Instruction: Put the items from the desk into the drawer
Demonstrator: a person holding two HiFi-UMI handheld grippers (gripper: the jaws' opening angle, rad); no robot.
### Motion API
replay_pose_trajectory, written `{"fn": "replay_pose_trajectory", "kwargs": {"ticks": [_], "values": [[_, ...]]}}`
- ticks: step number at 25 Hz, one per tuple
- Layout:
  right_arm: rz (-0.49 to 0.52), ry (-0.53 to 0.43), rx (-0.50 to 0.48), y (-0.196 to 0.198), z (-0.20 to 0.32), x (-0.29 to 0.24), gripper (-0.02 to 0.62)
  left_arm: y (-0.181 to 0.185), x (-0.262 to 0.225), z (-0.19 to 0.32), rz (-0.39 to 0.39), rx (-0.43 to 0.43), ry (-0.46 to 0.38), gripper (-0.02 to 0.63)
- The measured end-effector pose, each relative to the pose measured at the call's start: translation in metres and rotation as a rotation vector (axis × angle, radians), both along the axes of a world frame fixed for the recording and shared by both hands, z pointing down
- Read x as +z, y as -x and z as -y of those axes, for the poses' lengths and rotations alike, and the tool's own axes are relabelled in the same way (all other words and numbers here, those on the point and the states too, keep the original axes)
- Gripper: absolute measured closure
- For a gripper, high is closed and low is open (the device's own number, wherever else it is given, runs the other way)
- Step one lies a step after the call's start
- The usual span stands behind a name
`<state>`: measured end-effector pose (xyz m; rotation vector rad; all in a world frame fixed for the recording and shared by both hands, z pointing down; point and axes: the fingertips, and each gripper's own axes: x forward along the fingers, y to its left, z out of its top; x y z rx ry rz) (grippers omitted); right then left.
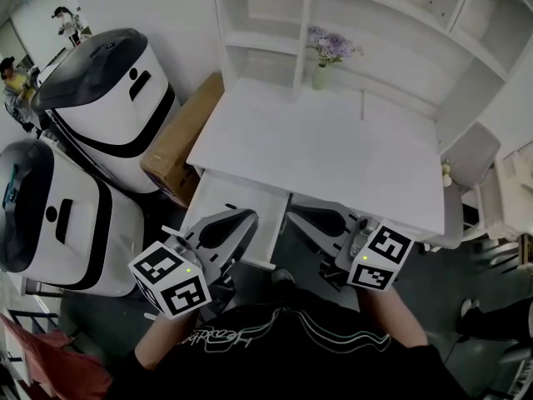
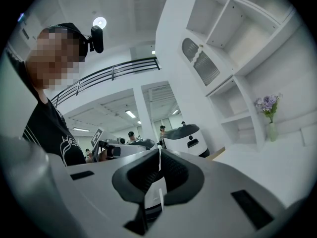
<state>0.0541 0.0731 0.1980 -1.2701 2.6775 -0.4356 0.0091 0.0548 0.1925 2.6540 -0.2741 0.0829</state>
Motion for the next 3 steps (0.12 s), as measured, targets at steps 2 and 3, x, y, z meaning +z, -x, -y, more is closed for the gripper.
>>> {"fn": "replay_pose_trajectory", "kwargs": {"ticks": [2,3], "values": [[-0.001,0.000,0.000,0.0013,-0.0007,0.0011,0.548,0.0006,0.0011,-0.0007,0.001,0.002,-0.001,0.586],[-0.002,0.000,0.000,0.0020,-0.0009,0.0016,0.548,0.0010,0.0016,-0.0009,0.001,0.003,-0.001,0.586]]}}
